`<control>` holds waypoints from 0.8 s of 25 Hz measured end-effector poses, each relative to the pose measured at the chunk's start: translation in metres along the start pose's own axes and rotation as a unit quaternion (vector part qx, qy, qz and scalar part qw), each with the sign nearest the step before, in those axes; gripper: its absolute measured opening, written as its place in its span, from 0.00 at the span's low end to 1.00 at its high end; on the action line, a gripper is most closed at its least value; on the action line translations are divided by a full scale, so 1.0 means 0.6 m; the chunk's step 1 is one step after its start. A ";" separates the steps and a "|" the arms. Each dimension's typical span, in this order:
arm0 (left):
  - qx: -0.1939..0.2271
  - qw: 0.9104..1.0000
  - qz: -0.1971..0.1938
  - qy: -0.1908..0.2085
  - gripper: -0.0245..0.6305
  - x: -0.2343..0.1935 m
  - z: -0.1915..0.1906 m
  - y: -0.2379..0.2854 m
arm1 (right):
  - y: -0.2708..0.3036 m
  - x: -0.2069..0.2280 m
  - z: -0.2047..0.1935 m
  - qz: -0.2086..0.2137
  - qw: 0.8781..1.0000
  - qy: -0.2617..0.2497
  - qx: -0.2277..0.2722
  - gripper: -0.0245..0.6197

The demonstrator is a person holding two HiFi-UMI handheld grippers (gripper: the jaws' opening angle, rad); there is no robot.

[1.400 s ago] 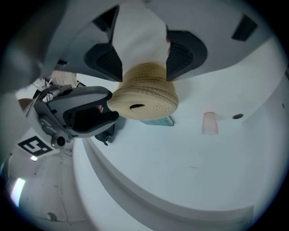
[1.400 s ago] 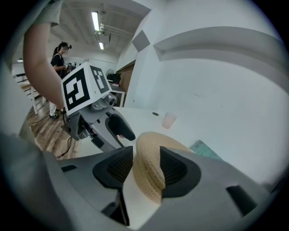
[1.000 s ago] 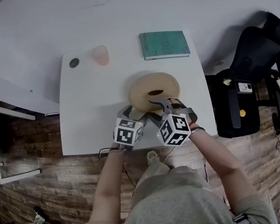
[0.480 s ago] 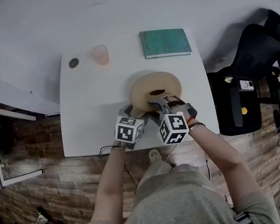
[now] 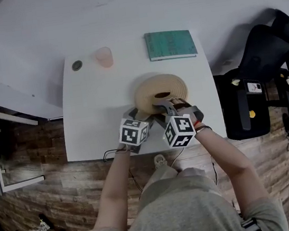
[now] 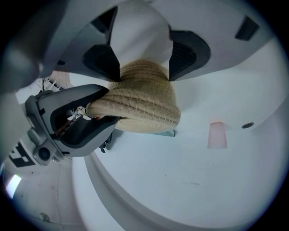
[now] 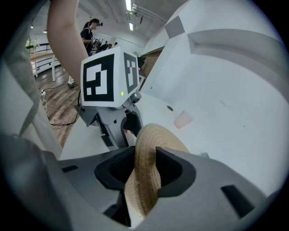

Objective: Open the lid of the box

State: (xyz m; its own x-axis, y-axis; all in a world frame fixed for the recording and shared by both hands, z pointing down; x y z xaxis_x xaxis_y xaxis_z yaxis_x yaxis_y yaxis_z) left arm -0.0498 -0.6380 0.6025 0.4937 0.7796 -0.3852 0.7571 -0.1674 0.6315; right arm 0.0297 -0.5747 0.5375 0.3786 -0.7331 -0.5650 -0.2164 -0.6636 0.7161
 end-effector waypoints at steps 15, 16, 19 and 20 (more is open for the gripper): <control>-0.006 1.000 0.009 0.009 0.51 0.004 0.002 -0.002 | -0.042 0.045 0.013 -0.060 0.996 0.048 0.034 0.21; -0.006 1.000 0.009 0.009 0.51 0.004 0.003 -0.002 | -0.044 0.048 0.014 -0.066 0.996 0.051 0.036 0.21; -0.006 1.000 0.010 0.008 0.51 0.004 0.003 -0.002 | -0.051 0.059 0.012 -0.081 0.994 0.066 0.043 0.20; -0.006 1.000 0.012 0.007 0.51 0.004 0.003 -0.002 | -0.054 0.063 0.011 -0.086 0.993 0.072 0.046 0.20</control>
State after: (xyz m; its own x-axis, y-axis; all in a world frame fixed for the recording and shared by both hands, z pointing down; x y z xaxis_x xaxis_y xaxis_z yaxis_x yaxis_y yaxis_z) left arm -0.0489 -0.6372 0.5997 0.5051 0.7841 -0.3606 0.7399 -0.1783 0.6487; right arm 0.0451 -0.5818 0.4902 0.5408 -0.5828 -0.6065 -0.2161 -0.7931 0.5694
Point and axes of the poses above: the fingertips, and each gripper's own axes: y forward along the fingers, x to its right, z out of its top, the point moved 9 cm from there along -y, backward along the fingers, and after that the axes turned 11 degrees about -y, right-handed, at the moved point
